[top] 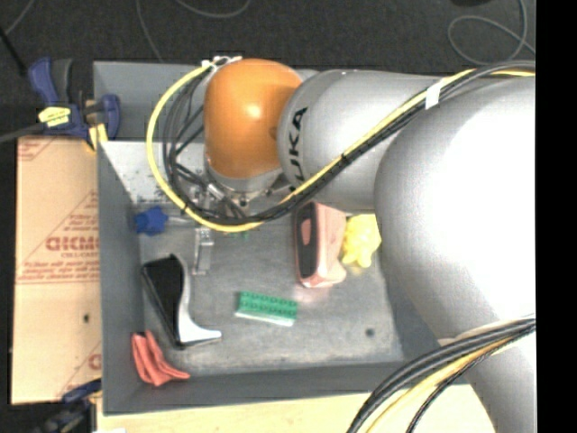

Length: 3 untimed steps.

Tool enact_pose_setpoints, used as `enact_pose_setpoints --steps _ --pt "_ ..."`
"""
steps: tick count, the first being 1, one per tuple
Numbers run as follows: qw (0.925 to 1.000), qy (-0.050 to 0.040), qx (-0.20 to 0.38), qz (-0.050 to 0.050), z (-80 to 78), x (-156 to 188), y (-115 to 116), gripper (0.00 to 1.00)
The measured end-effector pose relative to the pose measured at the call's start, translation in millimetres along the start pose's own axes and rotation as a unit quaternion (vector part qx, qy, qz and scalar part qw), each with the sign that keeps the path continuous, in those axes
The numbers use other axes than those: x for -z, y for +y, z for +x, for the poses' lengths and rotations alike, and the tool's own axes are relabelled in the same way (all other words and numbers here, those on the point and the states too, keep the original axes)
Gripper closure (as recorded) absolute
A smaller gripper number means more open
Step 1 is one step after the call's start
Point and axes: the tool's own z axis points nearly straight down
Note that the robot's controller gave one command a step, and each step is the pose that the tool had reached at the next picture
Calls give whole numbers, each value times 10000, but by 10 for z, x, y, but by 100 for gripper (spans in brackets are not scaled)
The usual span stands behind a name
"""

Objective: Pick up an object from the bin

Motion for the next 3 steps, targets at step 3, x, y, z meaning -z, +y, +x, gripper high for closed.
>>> enact_pose_setpoints --steps 3 --pt "9993 -15 374 10 396 216 -453 0"
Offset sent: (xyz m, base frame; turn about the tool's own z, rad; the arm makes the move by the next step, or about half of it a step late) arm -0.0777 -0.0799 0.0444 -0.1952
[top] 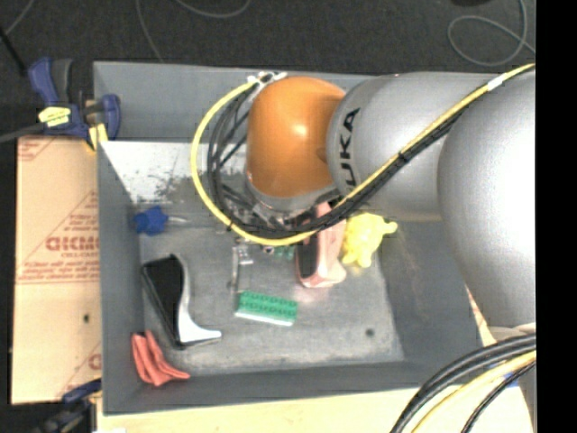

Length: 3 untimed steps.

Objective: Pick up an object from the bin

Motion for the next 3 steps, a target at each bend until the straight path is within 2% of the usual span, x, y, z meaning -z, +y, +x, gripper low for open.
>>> enact_pose_setpoints --steps 1,2,3 --pt "9993 0 364 -21 -2 -221 -298 0" --pt "9961 -23 883 24 270 -708 -456 0" --pt "9943 -14 1070 -18 660 -944 -1128 100"
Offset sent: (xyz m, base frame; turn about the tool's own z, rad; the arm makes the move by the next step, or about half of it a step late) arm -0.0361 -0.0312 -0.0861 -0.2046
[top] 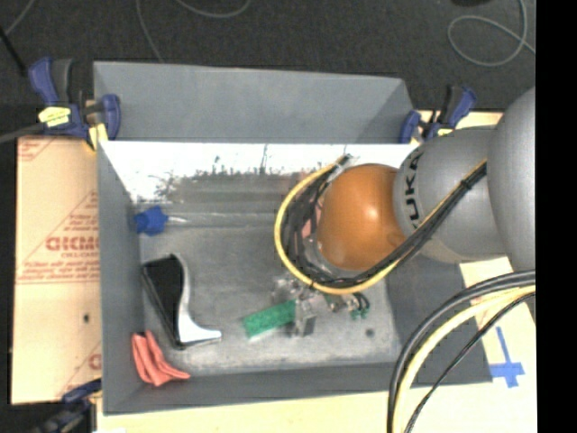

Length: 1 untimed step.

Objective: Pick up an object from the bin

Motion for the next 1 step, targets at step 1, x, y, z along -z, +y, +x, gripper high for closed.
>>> enact_pose_setpoints --steps 1 --pt "10000 0 -5 -2 0 0 1 100"
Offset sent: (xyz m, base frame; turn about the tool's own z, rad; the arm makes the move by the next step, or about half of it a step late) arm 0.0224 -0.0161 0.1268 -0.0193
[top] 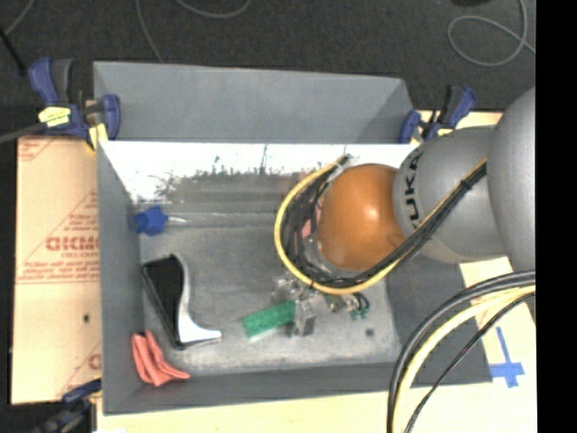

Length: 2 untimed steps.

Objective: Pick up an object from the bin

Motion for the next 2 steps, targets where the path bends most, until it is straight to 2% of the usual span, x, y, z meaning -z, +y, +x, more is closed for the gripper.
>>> enact_pose_setpoints --steps 1,2 --pt "10000 -19 79 5 -190 1273 -227 100" --pt "10000 -17 76 3 -189 1272 -225 100"
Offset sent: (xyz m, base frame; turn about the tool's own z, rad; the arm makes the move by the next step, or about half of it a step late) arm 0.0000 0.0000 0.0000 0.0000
